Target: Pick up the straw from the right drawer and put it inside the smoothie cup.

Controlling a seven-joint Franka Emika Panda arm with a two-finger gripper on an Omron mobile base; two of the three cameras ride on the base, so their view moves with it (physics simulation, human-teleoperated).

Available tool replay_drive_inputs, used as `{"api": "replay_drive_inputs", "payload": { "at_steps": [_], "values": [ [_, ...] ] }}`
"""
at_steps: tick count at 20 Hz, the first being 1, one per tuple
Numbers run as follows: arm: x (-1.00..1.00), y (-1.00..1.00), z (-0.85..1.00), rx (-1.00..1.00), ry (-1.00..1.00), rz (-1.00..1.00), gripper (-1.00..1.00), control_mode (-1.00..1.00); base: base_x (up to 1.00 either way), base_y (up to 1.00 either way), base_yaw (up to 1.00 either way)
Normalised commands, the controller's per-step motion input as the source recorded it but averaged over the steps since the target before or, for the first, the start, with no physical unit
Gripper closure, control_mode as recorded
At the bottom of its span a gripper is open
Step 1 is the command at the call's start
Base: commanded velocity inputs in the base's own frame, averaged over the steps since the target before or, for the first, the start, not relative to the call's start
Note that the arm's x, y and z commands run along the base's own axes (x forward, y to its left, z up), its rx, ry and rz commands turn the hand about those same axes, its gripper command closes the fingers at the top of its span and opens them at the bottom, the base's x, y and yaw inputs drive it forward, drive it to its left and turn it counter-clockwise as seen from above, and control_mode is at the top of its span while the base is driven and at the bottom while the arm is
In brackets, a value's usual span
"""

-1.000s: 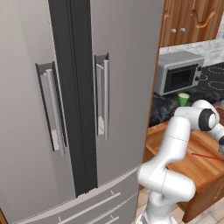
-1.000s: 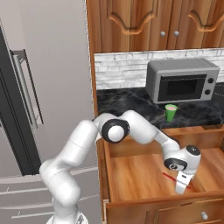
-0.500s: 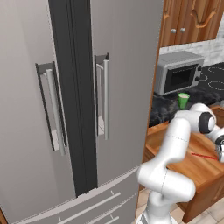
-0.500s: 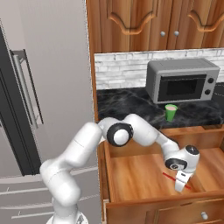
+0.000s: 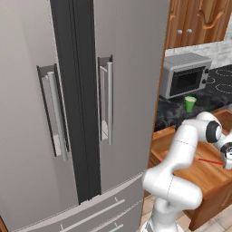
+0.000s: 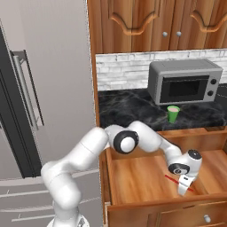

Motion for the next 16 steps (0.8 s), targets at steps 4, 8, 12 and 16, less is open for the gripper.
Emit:
{"api": "replay_drive_inputs", "payload": {
  "at_steps": [4,8,12,16],
  "values": [
    [0.15,-0.19,-0.18,0.0,0.0,-0.01,-1.0,-1.0,0.0,0.0,0.0],
    [0.13,-0.15,-0.27,0.0,0.01,0.0,-1.0,-1.0,0.0,0.0,0.0],
    [0.18,-0.11,-0.27,0.0,0.0,0.0,-1.0,-1.0,0.0,0.0,0.0],
    [0.34,-0.06,-0.24,0.0,0.0,0.0,-1.0,-1.0,0.0,0.0,0.0]
  ]
}}
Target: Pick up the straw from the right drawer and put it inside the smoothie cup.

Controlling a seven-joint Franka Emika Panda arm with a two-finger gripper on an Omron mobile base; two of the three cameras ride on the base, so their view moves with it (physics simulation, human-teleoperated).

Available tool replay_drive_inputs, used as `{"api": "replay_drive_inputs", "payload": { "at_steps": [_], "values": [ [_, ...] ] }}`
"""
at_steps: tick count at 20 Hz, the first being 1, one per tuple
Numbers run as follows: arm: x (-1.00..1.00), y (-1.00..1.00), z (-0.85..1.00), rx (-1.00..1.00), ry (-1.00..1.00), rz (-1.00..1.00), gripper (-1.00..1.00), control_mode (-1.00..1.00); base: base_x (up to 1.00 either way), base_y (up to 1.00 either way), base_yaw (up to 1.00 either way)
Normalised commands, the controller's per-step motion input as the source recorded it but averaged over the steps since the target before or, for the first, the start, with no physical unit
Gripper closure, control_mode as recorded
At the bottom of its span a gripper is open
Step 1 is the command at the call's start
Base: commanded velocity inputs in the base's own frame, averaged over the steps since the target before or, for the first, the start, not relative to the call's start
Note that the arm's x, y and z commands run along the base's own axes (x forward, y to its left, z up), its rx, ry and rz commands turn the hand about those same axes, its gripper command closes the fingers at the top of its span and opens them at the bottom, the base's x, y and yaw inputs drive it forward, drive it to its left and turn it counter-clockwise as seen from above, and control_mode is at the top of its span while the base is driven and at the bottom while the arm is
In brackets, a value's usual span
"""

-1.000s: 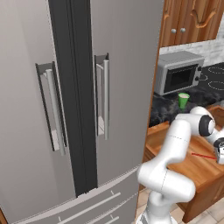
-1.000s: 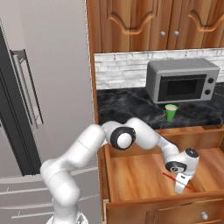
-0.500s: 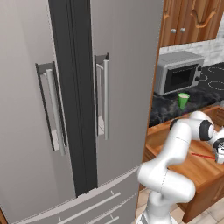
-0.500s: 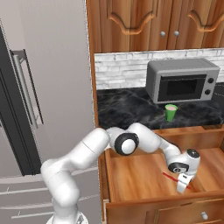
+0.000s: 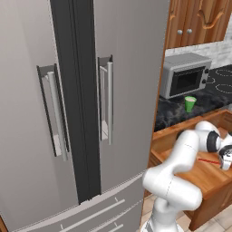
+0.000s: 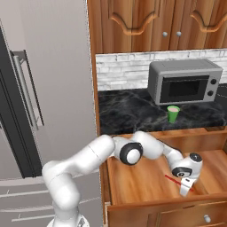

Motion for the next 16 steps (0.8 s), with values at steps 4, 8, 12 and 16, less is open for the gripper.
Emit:
{"api": "replay_drive_inputs", "payload": {
  "at_steps": [4,8,12,16],
  "values": [
    [0.32,-0.05,-0.24,0.0,0.0,0.0,-1.0,-1.0,0.0,0.0,0.0],
    [0.29,-0.11,-0.25,0.0,0.0,0.0,-1.0,-1.0,0.0,0.0,0.0],
    [0.02,-0.13,-0.39,0.0,0.04,0.0,1.0,-1.0,0.0,0.0,0.0],
    [0.0,-0.01,-0.35,0.0,0.01,0.0,1.0,-1.0,0.0,0.0,0.0]
  ]
}}
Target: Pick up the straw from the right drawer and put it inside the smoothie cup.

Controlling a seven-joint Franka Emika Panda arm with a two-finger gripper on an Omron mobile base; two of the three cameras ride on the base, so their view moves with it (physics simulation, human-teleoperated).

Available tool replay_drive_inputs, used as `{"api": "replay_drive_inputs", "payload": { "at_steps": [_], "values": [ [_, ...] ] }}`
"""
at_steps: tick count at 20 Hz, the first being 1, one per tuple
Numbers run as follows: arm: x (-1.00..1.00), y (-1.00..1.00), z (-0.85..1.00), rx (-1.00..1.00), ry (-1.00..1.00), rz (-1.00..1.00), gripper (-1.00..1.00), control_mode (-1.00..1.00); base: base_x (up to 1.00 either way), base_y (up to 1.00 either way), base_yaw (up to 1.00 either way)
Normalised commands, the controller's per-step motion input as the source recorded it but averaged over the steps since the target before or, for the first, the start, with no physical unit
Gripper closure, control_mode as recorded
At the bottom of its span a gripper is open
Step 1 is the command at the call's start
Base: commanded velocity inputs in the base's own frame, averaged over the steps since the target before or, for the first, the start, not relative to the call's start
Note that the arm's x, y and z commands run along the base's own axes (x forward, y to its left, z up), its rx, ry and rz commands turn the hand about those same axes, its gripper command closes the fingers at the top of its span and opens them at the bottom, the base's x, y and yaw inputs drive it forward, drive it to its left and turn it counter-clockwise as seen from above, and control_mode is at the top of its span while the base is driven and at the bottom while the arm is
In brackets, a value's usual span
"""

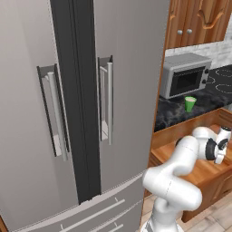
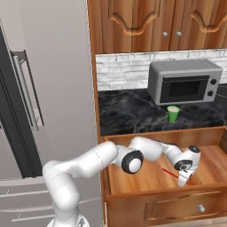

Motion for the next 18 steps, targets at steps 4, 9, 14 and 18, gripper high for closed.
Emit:
{"api": "replay_drive_inputs", "payload": {
  "at_steps": [4,9,14,18],
  "values": [
    [0.03,0.0,-0.12,0.0,-0.01,-0.01,1.0,-1.0,0.0,0.0,0.0],
    [0.0,0.0,-0.02,0.0,-0.03,0.0,1.0,-1.0,0.0,0.0,0.0],
    [-0.09,0.0,0.02,0.0,-0.05,0.0,1.0,-1.0,0.0,0.0,0.0],
    [-0.13,0.07,0.27,0.0,-0.05,-0.06,1.0,-1.0,0.0,0.0,0.0]
  ]
}}
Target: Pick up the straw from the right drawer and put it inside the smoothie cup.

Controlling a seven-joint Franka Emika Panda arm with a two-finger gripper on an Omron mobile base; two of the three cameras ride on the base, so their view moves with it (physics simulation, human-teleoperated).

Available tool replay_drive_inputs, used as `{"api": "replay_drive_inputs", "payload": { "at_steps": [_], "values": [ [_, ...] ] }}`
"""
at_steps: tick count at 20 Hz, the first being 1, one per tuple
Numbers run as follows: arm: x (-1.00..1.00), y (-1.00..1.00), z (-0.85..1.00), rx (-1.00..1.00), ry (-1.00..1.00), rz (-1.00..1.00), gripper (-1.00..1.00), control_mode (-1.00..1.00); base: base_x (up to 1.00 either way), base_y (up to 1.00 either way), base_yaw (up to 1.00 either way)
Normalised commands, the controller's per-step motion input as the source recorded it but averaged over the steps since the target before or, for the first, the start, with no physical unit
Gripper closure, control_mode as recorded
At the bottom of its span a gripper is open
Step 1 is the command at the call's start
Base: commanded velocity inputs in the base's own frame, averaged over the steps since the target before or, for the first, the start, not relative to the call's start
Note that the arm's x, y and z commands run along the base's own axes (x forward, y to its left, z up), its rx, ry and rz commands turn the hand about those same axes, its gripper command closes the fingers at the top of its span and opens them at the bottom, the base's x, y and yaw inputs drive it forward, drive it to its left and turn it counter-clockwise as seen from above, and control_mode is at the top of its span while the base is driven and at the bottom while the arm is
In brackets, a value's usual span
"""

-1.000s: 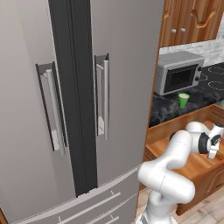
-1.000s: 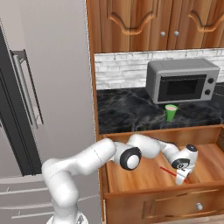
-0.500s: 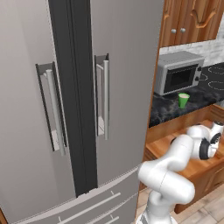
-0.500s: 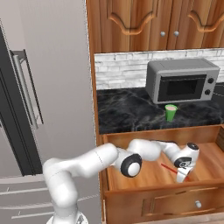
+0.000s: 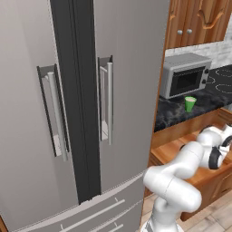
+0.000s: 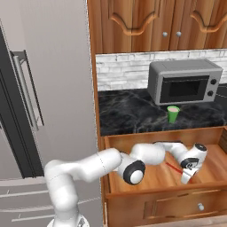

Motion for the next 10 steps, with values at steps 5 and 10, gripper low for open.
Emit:
{"api": "replay_drive_inputs", "payload": {
  "at_steps": [5,10],
  "values": [
    [-0.31,0.06,0.34,0.0,-0.06,-0.08,1.0,-1.0,0.0,0.0,0.0],
    [-0.53,0.14,0.37,0.0,-0.07,-0.07,1.0,-1.0,0.0,0.0,0.0]
  ]
}}
